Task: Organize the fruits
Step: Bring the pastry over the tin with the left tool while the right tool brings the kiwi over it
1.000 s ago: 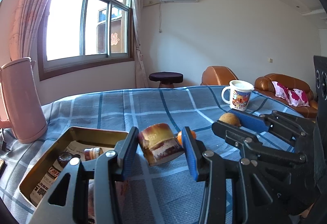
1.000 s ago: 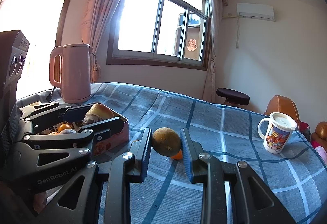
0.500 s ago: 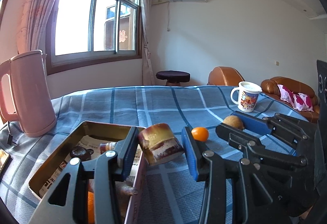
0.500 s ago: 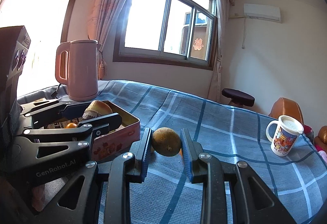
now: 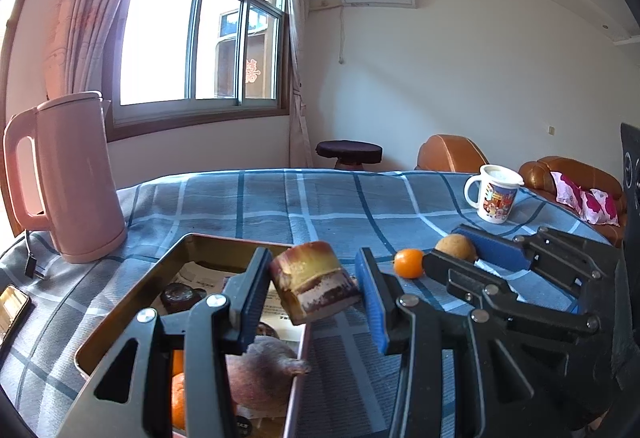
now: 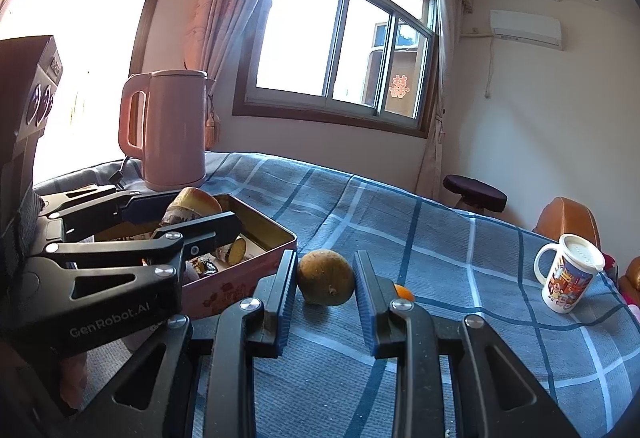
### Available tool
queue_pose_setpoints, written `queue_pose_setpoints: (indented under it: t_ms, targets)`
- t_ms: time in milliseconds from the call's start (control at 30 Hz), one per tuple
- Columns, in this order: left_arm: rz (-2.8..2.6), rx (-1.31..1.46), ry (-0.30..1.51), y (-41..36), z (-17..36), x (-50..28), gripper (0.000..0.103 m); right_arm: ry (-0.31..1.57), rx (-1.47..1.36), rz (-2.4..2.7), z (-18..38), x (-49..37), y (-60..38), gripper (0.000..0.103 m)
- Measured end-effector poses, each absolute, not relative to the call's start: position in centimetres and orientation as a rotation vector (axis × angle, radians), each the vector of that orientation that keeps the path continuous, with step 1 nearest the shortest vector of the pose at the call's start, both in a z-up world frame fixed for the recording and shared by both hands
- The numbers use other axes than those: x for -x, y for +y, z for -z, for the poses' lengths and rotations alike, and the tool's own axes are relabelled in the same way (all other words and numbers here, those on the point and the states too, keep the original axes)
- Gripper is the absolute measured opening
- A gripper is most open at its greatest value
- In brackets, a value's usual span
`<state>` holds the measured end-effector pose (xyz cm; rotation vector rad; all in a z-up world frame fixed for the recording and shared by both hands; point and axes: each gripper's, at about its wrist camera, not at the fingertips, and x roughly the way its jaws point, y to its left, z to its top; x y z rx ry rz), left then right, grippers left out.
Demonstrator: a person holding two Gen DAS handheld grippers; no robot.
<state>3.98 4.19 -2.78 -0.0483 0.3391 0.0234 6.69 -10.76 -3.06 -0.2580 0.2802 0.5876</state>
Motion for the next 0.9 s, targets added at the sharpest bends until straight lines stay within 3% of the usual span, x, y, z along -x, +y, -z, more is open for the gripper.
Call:
queue_pose_setpoints:
  t_ms: [900]
  targets:
    - [-0.096,0.101,0.344,8.7,2.8,-3.1,0.045,0.299,0.284,-0.653,2.9,-6.4,-7.3,0.030]
